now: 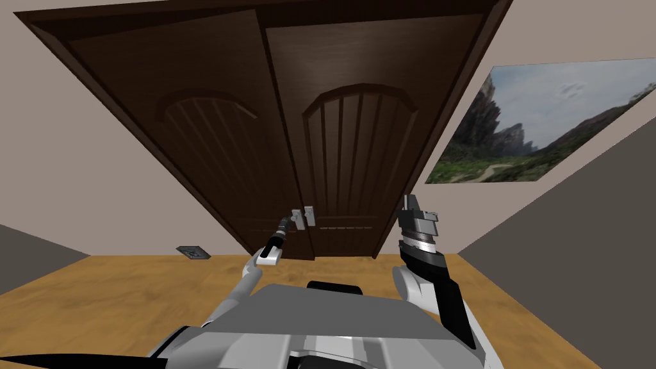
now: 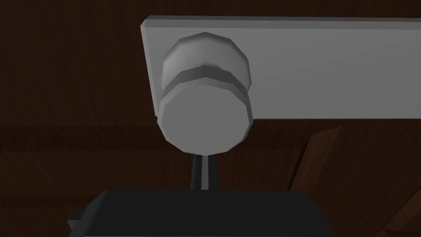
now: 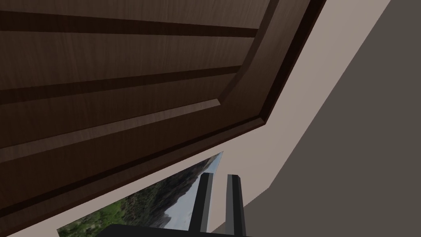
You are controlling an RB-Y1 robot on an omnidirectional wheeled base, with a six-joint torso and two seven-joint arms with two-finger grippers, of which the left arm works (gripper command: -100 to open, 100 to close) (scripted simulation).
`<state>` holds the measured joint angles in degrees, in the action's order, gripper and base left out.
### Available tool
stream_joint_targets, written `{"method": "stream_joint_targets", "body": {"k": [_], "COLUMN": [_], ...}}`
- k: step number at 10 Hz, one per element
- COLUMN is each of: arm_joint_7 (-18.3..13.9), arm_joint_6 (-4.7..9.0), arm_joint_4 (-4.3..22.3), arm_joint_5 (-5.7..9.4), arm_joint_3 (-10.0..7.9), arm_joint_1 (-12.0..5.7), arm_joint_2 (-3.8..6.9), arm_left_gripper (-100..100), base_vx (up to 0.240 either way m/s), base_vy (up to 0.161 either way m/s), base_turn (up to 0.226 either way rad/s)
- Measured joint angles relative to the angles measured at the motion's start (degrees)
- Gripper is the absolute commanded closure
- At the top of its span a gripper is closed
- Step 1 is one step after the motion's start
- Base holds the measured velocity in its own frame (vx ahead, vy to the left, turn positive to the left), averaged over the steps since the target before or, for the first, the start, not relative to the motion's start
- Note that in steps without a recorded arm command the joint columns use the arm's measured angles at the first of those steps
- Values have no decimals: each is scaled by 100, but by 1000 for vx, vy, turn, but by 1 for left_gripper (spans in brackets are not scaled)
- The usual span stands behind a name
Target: Pull the door open
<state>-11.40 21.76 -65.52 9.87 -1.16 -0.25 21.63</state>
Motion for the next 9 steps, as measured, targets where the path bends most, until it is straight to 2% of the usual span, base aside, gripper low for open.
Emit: {"method": "stream_joint_targets", "body": {"k": [1, 4, 6, 8, 9], "arm_joint_7": [-10, -33, -82, -143, -157], "arm_joint_6": [34, -20, 3, 22, 30], "arm_joint_4": [115, -6, -89, -246, -251], "arm_joint_5": [8, 29, 32, 24, 23], "arm_joint_3": [-25, -63, 22, 201, 215], "arm_joint_1": [-16, 144, 189, 201, 200], "arm_joint_2": [40, 119, 143, 128, 128], "arm_left_gripper": [-100, -100, -100, -100, -100], "base_vx": [-171, -183, -206, -154, -28], "base_vy": [95, 47, -68, -69, 51], "base_turn": [127, 8, -68, -71, 206]}}
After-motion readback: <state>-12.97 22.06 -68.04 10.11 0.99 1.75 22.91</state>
